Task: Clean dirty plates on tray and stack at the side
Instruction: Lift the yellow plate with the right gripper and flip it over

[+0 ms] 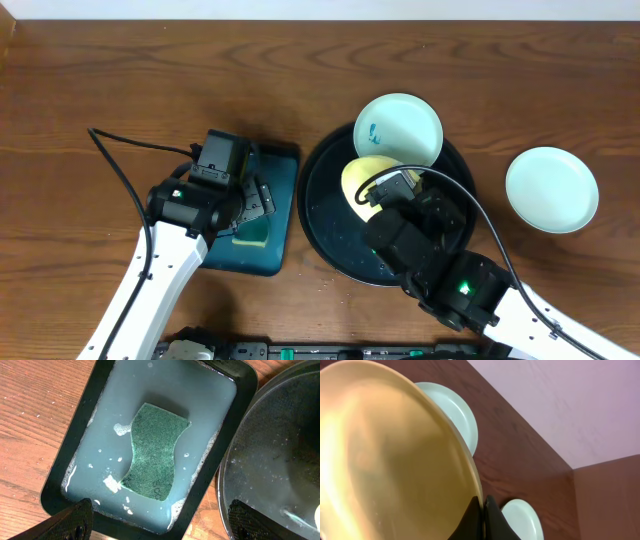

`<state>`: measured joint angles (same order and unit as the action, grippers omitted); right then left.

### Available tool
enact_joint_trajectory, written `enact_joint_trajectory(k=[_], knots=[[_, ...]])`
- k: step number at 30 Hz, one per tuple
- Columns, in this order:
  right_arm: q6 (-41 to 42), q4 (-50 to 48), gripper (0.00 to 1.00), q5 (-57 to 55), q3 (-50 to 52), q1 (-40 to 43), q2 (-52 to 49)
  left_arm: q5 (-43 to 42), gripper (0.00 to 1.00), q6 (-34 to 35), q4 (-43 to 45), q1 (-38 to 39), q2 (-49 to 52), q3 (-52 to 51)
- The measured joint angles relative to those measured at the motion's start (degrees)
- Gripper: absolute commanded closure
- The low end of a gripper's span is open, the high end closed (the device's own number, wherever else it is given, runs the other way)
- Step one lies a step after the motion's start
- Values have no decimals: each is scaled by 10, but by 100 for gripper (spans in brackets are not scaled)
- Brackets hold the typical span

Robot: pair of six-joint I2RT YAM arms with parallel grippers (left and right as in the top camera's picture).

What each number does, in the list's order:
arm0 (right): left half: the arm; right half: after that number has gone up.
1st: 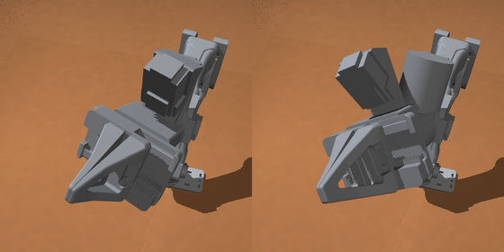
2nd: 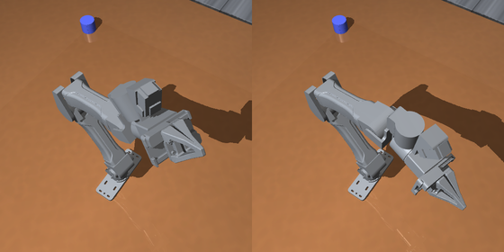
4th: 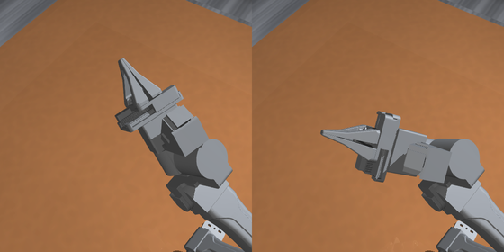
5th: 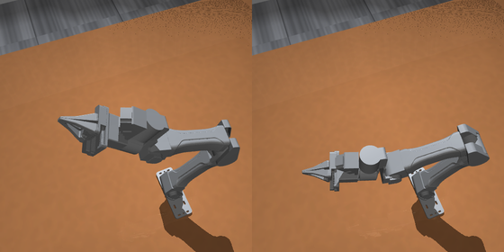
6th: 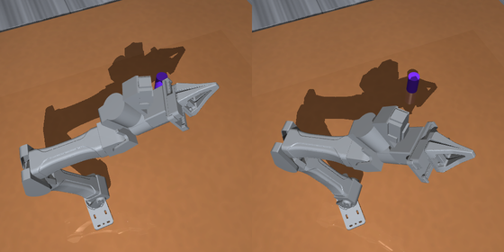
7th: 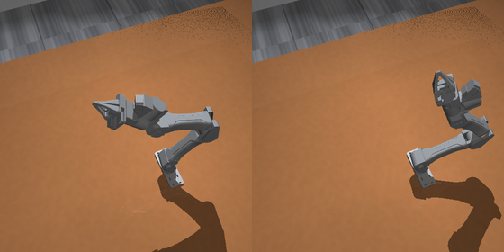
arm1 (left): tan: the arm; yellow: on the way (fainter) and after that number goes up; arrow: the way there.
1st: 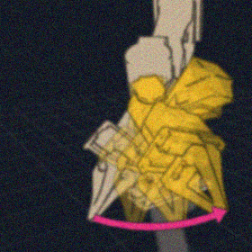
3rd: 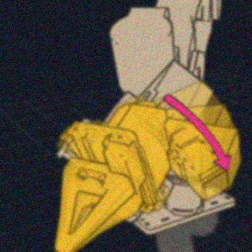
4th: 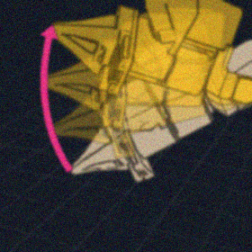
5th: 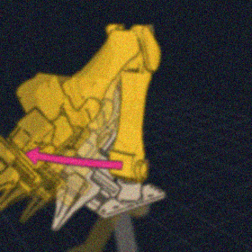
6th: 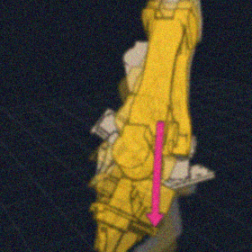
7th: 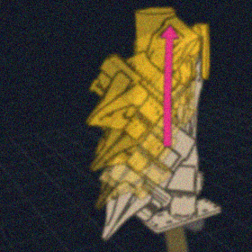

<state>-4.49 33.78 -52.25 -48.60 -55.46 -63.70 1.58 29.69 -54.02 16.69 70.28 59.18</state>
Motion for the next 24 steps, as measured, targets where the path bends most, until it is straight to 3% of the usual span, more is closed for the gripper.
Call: enact_joint_trajectory(k=[19, 24], knots=[[-23, -10, 99, -30, 0, -25, 0, 0, 13, 0, 0, 0, 0, 0], [-40, -15, 99, -75, 0, -67, 0, 0, 13, 0, 0, 0, 0, 0]])
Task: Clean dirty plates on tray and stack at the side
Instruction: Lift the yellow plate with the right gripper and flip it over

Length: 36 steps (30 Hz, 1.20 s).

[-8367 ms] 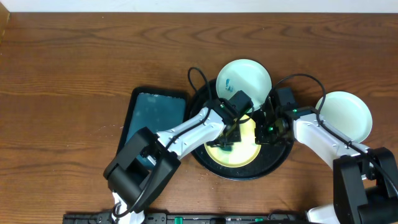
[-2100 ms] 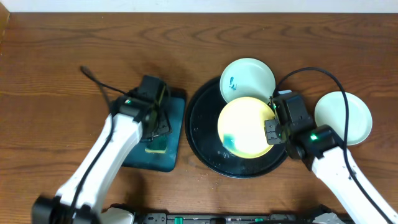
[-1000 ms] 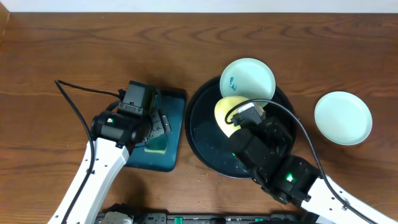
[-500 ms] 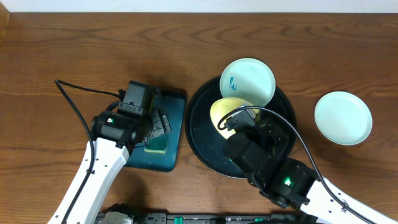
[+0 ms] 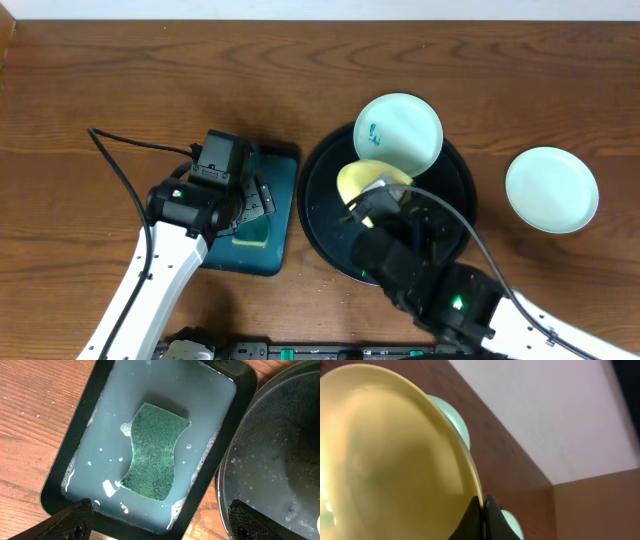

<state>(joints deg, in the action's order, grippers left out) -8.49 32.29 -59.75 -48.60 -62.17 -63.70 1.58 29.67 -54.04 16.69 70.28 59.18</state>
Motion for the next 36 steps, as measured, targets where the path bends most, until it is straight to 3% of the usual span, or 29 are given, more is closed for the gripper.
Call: enact_joint_trajectory(k=[12, 36], knots=[[-15, -2, 99, -87, 0, -54, 0, 0, 13, 0, 0, 0, 0, 0], [-17, 0, 99, -82, 0, -53, 0, 0, 13, 0, 0, 0, 0, 0]])
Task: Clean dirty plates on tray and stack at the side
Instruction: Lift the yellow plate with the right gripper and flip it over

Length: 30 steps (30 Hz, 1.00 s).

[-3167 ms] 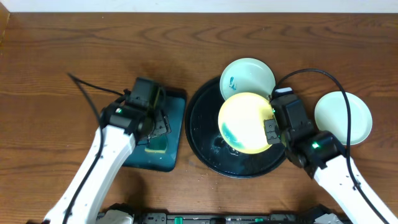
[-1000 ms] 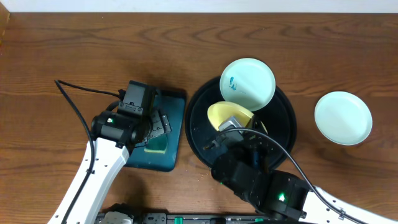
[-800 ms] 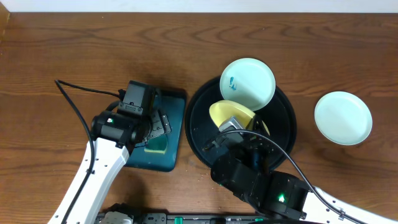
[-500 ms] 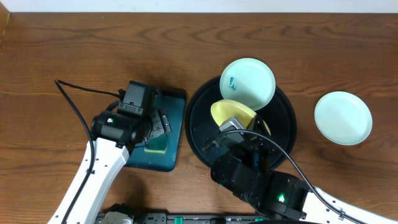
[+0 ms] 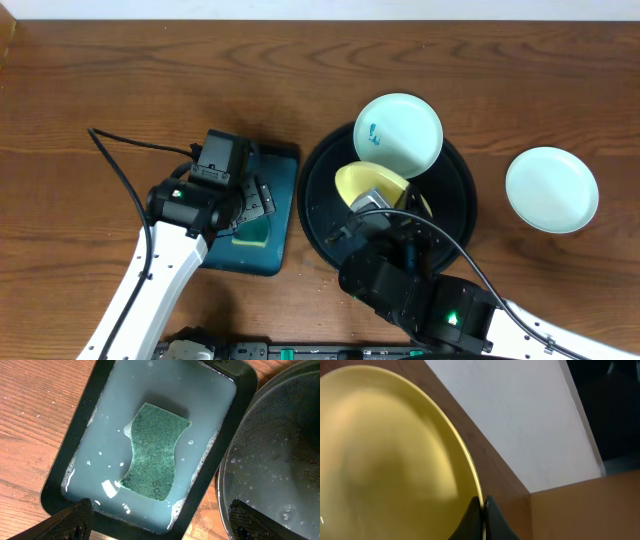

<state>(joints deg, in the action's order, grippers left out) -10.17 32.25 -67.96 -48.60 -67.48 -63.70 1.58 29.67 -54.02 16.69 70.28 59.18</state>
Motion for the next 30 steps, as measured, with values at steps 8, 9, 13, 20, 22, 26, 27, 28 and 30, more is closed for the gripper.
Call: enact_joint_trajectory(k=[8, 9, 13, 20, 22, 26, 27, 28, 30], knots=[[28, -19, 99, 7, 0, 10, 0, 0, 13, 0, 0, 0, 0, 0], [25, -28, 99, 9, -1, 12, 0, 0, 13, 0, 0, 0, 0, 0], [4, -31, 99, 14, -1, 12, 0, 0, 13, 0, 0, 0, 0, 0], [9, -29, 99, 38, -1, 12, 0, 0, 13, 0, 0, 0, 0, 0], [28, -28, 99, 47, -1, 17, 0, 0, 13, 0, 0, 0, 0, 0], [89, -23, 99, 99, -1, 54, 0, 0, 13, 0, 0, 0, 0, 0], [107, -20, 99, 122, -1, 70, 0, 0, 13, 0, 0, 0, 0, 0], [126, -17, 99, 146, -1, 87, 0, 0, 13, 0, 0, 0, 0, 0], [158, -12, 99, 207, -1, 127, 0, 0, 13, 0, 0, 0, 0, 0]])
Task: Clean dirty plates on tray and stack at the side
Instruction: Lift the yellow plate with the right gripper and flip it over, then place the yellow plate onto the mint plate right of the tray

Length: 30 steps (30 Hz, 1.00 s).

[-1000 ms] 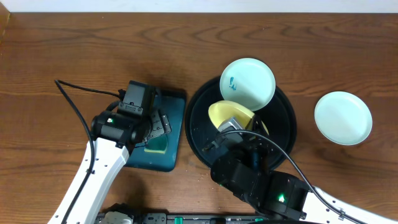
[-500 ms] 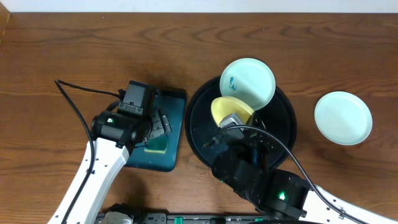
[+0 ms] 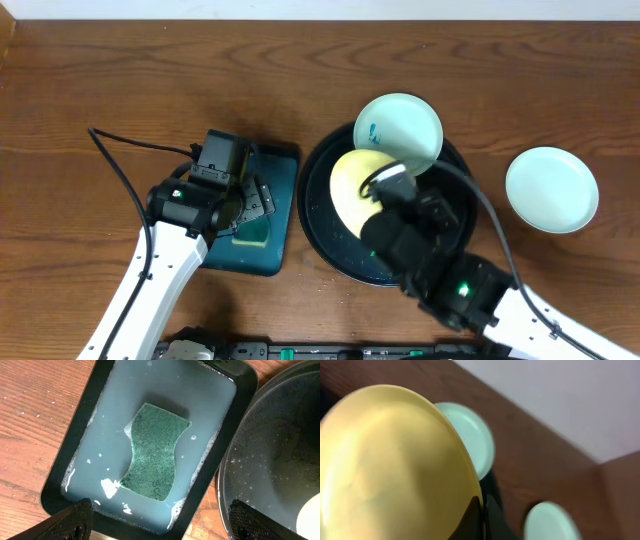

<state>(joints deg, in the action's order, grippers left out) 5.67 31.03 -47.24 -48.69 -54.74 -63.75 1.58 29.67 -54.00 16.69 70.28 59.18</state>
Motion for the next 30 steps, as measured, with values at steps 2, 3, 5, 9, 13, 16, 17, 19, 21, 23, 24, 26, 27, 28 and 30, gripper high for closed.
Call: enact_joint_trajectory(k=[2, 3, 5, 9, 13, 16, 17, 19, 21, 23, 24, 26, 27, 28, 30], knots=[[18, 2, 99, 73, 0, 43, 0, 0, 13, 0, -1, 0, 0, 0], [28, 3, 99, 119, 0, 73, -1, 0, 13, 0, 0, 0, 0, 0], [37, 5, 99, 196, 0, 122, -1, 0, 13, 0, 0, 0, 0, 0], [49, 12, 99, 355, 0, 219, -1, 0, 13, 0, 0, 0, 0, 0], [57, 18, 99, 470, 0, 329, -2, 0, 13, 0, 0, 0, 0, 0], [71, 19, 99, 520, 0, 448, -2, 0, 13, 0, 0, 0, 0, 0], [77, 18, 99, 532, 0, 486, -2, 0, 13, 0, -1, 0, 0, 0], [92, 17, 99, 544, 0, 562, -4, 0, 13, 0, 0, 0, 0, 0], [110, 16, 99, 544, 0, 637, -8, 0, 13, 0, 0, 0, 0, 0], [133, 14, 99, 538, 0, 708, -22, 0, 13, 0, 0, 0, 0, 0], [145, 13, 99, 533, 0, 735, -31, 0, 13, 0, 0, 0, 0, 0], [167, 9, 99, 524, 0, 786, -54, 0, 13, 0, 0, 0, 0, 0], [178, 5, 99, 519, 0, 813, -70, 0, 13, 0, 0, 0, 0, 0], [185, 0, 99, 515, 0, 834, -85, 0, 13, 0, 0, 0, 0, 0], [198, -7, 99, 509, 0, 872, -117, 0, 13, 0, 0, 0, 0, 0]])
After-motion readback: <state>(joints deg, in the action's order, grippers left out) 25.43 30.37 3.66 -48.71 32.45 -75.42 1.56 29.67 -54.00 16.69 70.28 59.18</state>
